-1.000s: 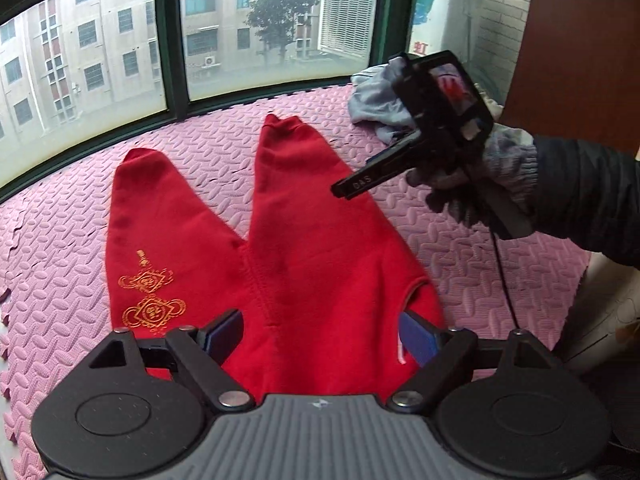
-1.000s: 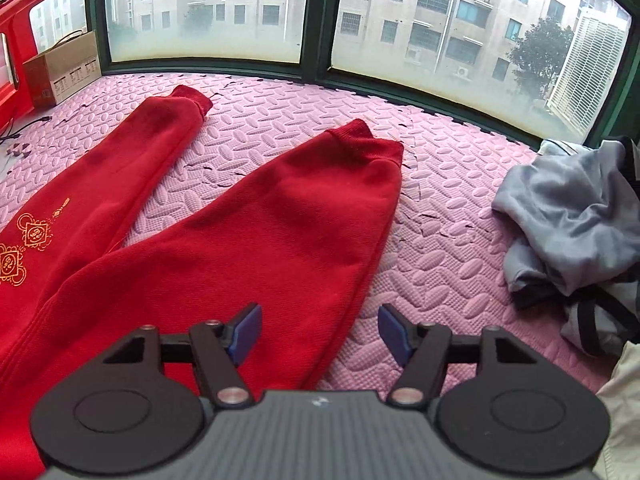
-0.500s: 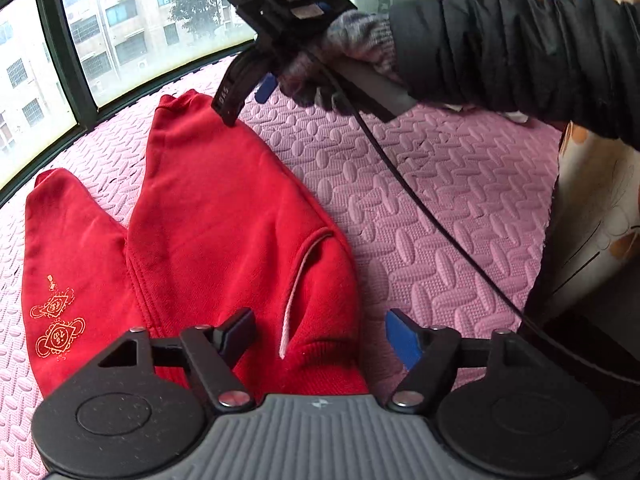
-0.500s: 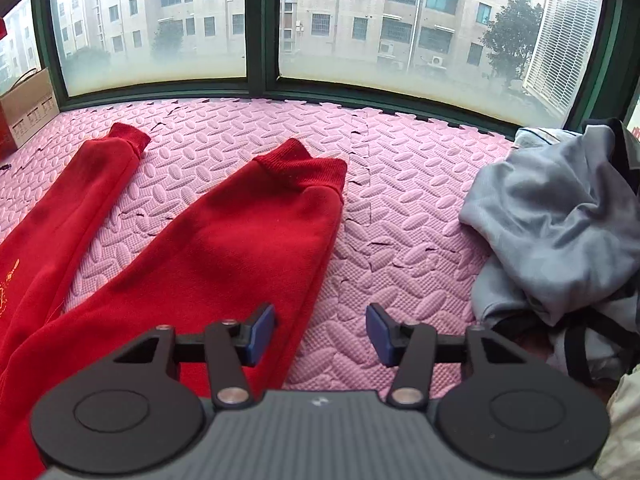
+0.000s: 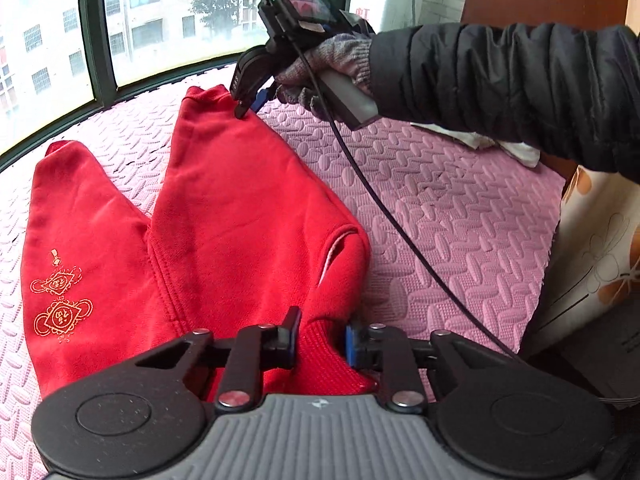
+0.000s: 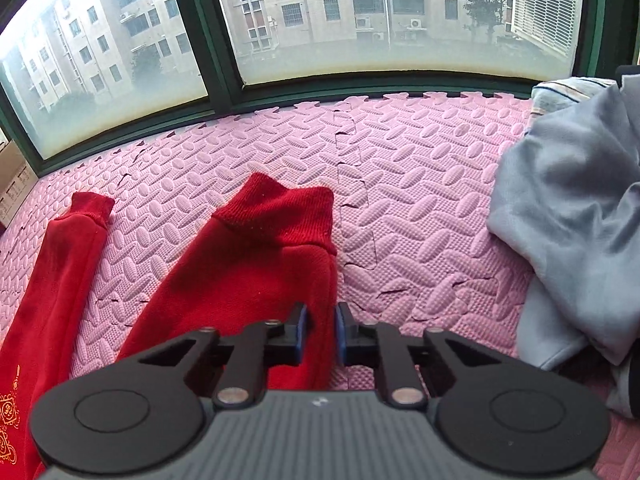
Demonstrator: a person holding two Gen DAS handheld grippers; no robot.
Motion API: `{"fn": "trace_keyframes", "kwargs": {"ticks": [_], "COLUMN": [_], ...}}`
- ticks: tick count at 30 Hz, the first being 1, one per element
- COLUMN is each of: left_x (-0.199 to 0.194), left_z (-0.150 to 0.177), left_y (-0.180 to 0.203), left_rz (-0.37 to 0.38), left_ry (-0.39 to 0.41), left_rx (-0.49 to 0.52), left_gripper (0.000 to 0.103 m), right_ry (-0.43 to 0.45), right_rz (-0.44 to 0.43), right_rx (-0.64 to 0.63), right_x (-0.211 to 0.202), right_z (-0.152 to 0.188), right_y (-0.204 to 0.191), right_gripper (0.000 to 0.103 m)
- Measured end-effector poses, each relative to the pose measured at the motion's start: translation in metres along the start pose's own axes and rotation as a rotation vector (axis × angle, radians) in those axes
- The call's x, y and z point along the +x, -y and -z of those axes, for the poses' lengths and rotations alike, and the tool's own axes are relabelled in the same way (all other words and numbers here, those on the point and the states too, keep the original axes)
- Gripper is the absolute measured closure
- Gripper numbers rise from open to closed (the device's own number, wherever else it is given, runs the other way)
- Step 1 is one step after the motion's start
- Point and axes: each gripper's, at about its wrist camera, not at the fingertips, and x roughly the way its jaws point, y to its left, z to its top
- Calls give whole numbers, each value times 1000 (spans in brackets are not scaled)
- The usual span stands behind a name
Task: Fold clothes
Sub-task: 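Grasp the cuff of one pant leg with the right tool, then carry the held cuff over onto the other pant leg with the right tool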
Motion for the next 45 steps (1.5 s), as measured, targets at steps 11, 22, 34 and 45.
{"fn": "trace_keyframes", "kwargs": {"ticks": [11,22,34,45], "left_x": [-56,-104,-116,-148], "left_z": [4,44,94,101], "left_y": [-37,-86,-123,-136], "left_rz": [-22,-87,-109,-186], "left_ry": [134,211,161,184], "left_rx": [-163,-371,-588,-565], "left_gripper": [81,81,76,50], "right_ry": [78,161,79,62], "right_rz": [-5,-51,-240,-153], "right_rx": [5,-196,-281,-349], "right_x": [-30,-29,19,13], "right_z": [-38,-75,-49,-46], "right_y": [-44,-186,-290,-243], "right_gripper": [95,96,85,62]}}
